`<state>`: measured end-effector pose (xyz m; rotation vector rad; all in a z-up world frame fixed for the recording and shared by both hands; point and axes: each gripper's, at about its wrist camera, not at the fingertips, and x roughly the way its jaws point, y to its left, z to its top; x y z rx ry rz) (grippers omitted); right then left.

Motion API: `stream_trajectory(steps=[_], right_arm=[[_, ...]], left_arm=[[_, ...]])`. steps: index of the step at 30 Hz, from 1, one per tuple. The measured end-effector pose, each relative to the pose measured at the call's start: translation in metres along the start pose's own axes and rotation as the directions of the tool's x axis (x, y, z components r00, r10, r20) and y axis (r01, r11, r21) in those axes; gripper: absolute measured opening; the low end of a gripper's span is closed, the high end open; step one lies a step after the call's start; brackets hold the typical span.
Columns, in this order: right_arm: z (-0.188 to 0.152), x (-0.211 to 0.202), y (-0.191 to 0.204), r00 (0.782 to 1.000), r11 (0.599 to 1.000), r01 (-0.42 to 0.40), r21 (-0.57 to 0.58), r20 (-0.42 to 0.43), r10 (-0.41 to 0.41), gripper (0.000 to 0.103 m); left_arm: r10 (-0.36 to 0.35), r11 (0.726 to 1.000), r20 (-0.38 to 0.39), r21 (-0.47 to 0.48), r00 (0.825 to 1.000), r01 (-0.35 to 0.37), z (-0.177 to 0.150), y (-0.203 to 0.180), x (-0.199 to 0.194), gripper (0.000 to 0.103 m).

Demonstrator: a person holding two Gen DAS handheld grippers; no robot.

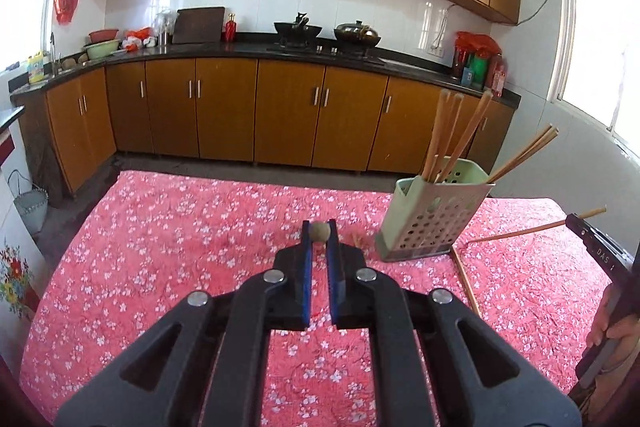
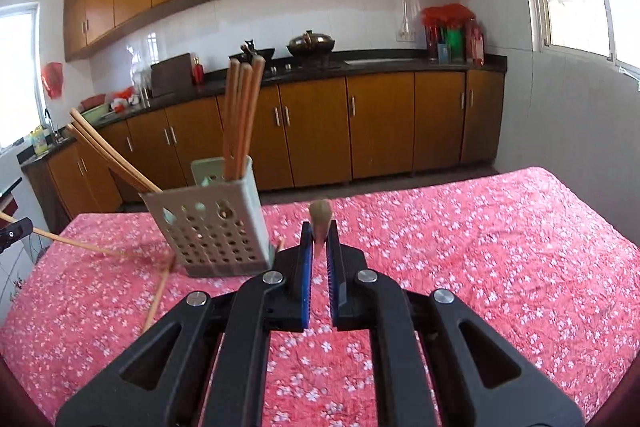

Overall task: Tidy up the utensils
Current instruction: 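Raise the left tool's chopstick upright while the right tool raises its chopstick over the holder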

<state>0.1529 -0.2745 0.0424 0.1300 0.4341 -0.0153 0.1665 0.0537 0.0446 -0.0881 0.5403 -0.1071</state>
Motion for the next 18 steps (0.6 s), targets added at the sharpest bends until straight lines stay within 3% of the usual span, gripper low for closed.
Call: stream_trajectory(steps=[12,18], right_arm=[[0.021,-0.002,0.014,0.999,0.999,-0.006,-0.037,0.042,0.008,0.008],[0.046,-0.032,0.021,0.988,0.997,-0.065,-0.045,0.140,0.071,0.007]], left_arm=[[-0.006,1.000,0.023,0.023,1.000,0.006,0.011,-0.013,-0.004,0.008],[-0.048,0.998,0.079,0.050,0.996,0.044,0.026,-0.025,-0.028,0.008]])
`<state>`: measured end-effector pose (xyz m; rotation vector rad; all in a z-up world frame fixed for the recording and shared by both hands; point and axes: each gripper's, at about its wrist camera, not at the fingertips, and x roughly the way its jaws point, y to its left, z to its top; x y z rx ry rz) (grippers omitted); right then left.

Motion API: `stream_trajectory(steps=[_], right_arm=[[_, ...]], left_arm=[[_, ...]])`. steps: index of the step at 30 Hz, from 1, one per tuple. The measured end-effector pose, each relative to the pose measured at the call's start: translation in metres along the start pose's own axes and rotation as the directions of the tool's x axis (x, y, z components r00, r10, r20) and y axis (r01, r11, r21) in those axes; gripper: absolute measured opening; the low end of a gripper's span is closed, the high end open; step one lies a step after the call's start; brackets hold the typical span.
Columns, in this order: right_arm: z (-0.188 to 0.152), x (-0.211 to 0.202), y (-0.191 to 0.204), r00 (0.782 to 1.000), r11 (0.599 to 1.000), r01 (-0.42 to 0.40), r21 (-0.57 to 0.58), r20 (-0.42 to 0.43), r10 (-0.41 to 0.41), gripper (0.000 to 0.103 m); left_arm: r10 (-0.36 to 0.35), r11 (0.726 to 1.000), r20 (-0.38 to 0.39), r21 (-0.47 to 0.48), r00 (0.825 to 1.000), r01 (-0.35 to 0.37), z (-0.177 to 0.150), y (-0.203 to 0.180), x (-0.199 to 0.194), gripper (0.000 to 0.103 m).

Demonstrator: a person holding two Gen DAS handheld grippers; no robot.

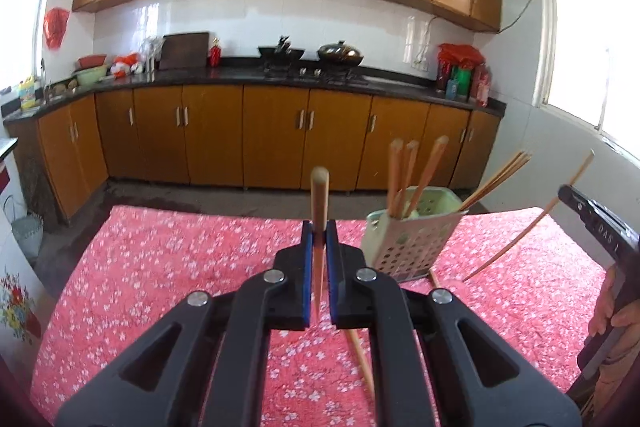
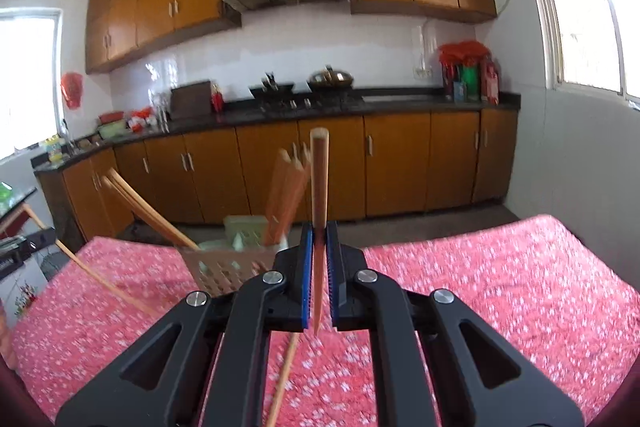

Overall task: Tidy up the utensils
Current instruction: 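Raise the left tool's chopstick upright while the right tool raises its chopstick over the holder, then drop the left tool's chopstick into the holder while the right tool releases its chopstick there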

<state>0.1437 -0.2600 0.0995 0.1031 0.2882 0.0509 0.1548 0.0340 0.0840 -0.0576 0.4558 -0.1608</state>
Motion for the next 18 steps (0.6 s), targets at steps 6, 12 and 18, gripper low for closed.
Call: stream_trajectory(steps=[6,12,18], right_arm=[[0.024,-0.020,0.011,0.994,0.998,-0.062,-0.004,0.085,0.062,0.007],[0.036,-0.018,0.014,0.988,0.994,-0.106,0.015,0.116,0.104,0.007],[0.057,-0.011,0.019,0.977,0.990,-0.140,0.025,0.165,0.134,0.007]], left_arm=[[-0.059,0.998,0.081,0.007,0.995,0.059,0.022,-0.022,-0.024,0.008],[-0.101,0.995,0.199,0.016,0.975,0.100,0.049,-0.053,-0.037,0.008],[-0.107,0.993,0.305,-0.010,0.946,0.115,0.091,-0.081,-0.030,0.008]])
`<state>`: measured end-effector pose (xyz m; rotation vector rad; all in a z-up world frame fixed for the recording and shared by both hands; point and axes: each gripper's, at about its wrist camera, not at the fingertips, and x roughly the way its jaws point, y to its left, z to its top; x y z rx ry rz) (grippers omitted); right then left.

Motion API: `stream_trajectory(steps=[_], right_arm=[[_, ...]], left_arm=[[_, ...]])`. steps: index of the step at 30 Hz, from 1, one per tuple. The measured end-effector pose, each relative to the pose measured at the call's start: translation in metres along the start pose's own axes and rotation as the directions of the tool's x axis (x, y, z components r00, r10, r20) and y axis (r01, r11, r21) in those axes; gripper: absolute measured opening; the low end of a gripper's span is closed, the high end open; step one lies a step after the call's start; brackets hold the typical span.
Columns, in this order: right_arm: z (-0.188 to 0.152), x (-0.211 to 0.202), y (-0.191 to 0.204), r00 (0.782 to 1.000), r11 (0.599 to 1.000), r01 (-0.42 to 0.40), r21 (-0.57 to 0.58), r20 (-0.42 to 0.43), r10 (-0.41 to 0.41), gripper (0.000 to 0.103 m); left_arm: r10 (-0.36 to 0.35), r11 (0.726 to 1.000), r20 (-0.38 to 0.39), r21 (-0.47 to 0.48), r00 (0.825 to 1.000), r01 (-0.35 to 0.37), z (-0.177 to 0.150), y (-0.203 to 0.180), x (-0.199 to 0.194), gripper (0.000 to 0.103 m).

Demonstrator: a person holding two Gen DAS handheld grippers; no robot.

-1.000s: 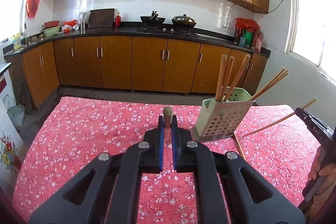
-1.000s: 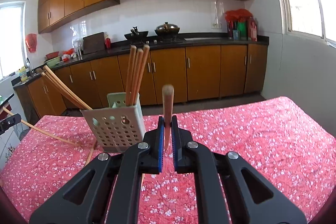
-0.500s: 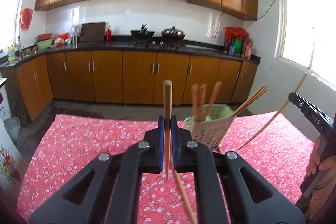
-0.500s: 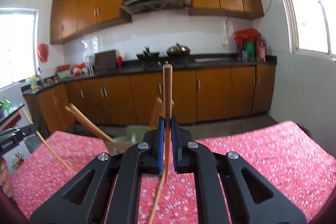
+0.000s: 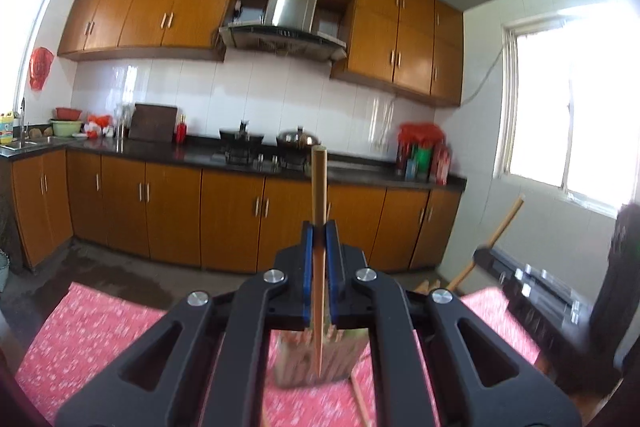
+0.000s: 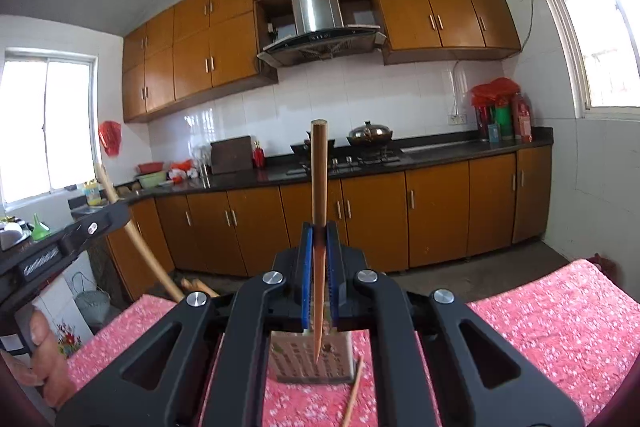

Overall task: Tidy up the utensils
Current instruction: 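Drop the left tool's chopstick into the holder while the right tool releases its chopstick there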

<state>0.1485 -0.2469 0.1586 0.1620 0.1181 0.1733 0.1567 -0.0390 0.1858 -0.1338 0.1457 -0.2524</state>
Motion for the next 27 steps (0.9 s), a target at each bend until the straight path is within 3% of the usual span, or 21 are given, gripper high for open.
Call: stream_trajectory(steps=[6,13,19,22,27], right_arm=[[0.008,0.024,-0.002,1.000,1.000,0.006,0.014,0.021,-0.007,0.008],[-0.018,0.058,-0.006,0.999,0.999,0.045,0.029,-0.028,-0.045,0.008],[-0.029,0.065,-0.010,0.997,0.999,0.028,0.042,-0.078,-0.024,0.009],[-0.024,0.060,-0.013,0.997,0.998,0.028,0.063,-0.070,-0.024,0.036],[-0.011,0.045,-0.016,0.998,0.997,0.054,0.062,-0.036,-0.052,0.040]], left_arm=[[0.057,0.998,0.094,-0.010,0.994,-0.056,0.022,-0.015,0.032,0.008],[0.090,0.995,0.016,-0.035,0.996,-0.090,-0.011,-0.002,0.083,0.008],[0.086,0.991,-0.058,-0.100,0.995,-0.092,-0.031,0.022,0.099,0.010],[0.094,0.990,-0.054,-0.098,0.994,-0.099,-0.028,0.025,0.095,0.022],[0.113,0.990,-0.035,-0.081,0.993,-0.115,-0.019,0.026,0.078,0.029]])
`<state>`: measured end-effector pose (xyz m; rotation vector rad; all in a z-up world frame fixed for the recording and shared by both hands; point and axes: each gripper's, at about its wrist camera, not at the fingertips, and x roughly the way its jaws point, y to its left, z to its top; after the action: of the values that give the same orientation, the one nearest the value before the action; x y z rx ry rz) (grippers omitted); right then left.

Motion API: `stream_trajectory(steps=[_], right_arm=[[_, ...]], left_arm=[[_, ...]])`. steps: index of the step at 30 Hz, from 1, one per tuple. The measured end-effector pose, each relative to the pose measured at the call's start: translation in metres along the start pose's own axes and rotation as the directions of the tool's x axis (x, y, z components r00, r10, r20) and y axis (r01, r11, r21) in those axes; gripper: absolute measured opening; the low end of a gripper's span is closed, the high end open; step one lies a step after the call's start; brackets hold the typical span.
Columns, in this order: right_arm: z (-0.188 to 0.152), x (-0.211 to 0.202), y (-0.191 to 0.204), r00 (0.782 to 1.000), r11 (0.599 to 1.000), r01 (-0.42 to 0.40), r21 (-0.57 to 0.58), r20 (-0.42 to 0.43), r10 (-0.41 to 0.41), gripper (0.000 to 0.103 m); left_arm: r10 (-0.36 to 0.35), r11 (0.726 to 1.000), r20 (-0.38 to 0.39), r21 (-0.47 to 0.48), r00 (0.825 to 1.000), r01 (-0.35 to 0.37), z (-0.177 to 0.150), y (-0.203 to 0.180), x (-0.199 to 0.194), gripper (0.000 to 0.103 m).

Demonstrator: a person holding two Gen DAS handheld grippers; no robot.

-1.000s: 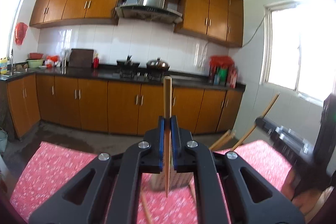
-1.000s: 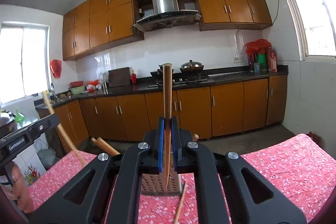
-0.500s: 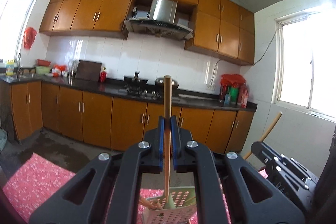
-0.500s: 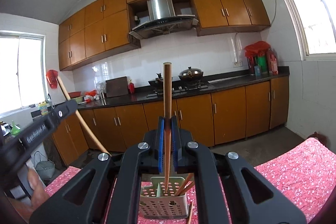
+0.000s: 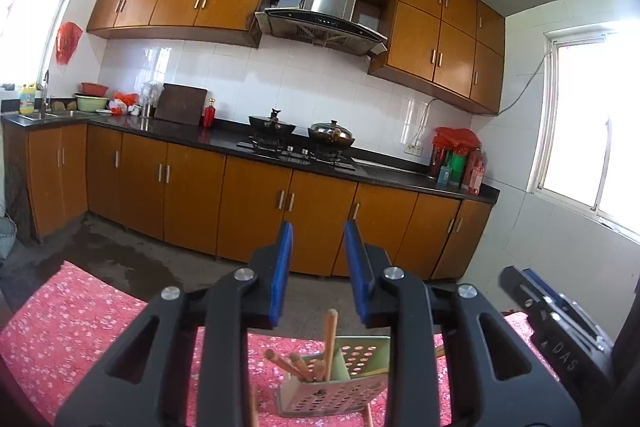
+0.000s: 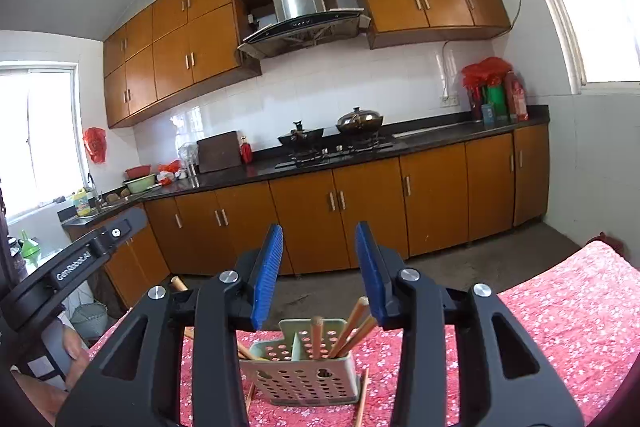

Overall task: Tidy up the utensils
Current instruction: 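Pinch the last chopstick with the left tool while the right tool pinches another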

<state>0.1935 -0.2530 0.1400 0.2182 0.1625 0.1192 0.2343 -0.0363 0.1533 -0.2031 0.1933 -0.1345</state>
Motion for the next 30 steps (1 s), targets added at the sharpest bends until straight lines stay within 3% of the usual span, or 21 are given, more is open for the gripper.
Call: stream_trajectory(steps=[5,8,10,13,16,20,23,26,28,30], right_arm=[[-0.001,-0.027,-0.014,0.997,0.997,0.074,-0.021,0.006,-0.074,0.040],[-0.018,-0.029,-0.029,0.991,0.993,0.120,-0.016,-0.064,-0.120,0.040],[-0.043,-0.024,-0.041,0.976,0.988,0.155,-0.022,-0.154,-0.156,0.040],[-0.087,-0.012,-0.048,0.939,0.983,0.177,-0.051,-0.291,-0.184,0.040],[-0.136,0.000,-0.044,0.885,0.991,0.126,-0.046,-0.446,-0.133,0.040],[-0.187,0.009,-0.024,0.818,0.999,0.047,-0.026,-0.572,-0.054,0.030],[-0.211,0.015,-0.015,0.781,0.998,0.038,-0.041,-0.622,-0.055,0.027],[-0.221,0.017,-0.015,0.763,0.998,0.053,-0.041,-0.643,-0.067,0.027],[-0.227,0.020,-0.017,0.747,0.997,0.059,-0.048,-0.660,-0.076,0.021],[-0.229,0.020,-0.018,0.751,0.996,0.061,-0.061,-0.654,-0.086,0.009]], left_arm=[[0.042,0.999,0.010,0.011,0.999,-0.042,0.003,0.019,-0.033,0.044],[0.104,0.994,-0.020,0.024,0.994,-0.103,-0.010,0.040,-0.053,0.046],[0.130,0.991,-0.066,0.023,0.989,-0.129,-0.028,0.059,-0.063,0.048],[0.195,0.980,-0.169,0.054,0.966,-0.189,-0.068,0.086,-0.063,0.049],[0.220,0.976,-0.290,0.068,0.932,-0.209,-0.110,0.104,-0.056,0.049],[0.170,0.985,-0.425,0.047,0.889,-0.166,-0.162,0.110,-0.044,0.049],[0.125,0.991,-0.492,0.021,0.862,-0.132,-0.188,0.107,-0.038,0.049],[0.113,0.993,-0.540,0.037,0.834,-0.111,-0.206,0.100,-0.031,0.049],[0.103,0.995,-0.562,0.044,0.820,-0.095,-0.216,0.096,-0.031,0.049],[0.086,0.996,-0.581,0.040,0.809,-0.077,-0.221,0.091,-0.027,0.049]])
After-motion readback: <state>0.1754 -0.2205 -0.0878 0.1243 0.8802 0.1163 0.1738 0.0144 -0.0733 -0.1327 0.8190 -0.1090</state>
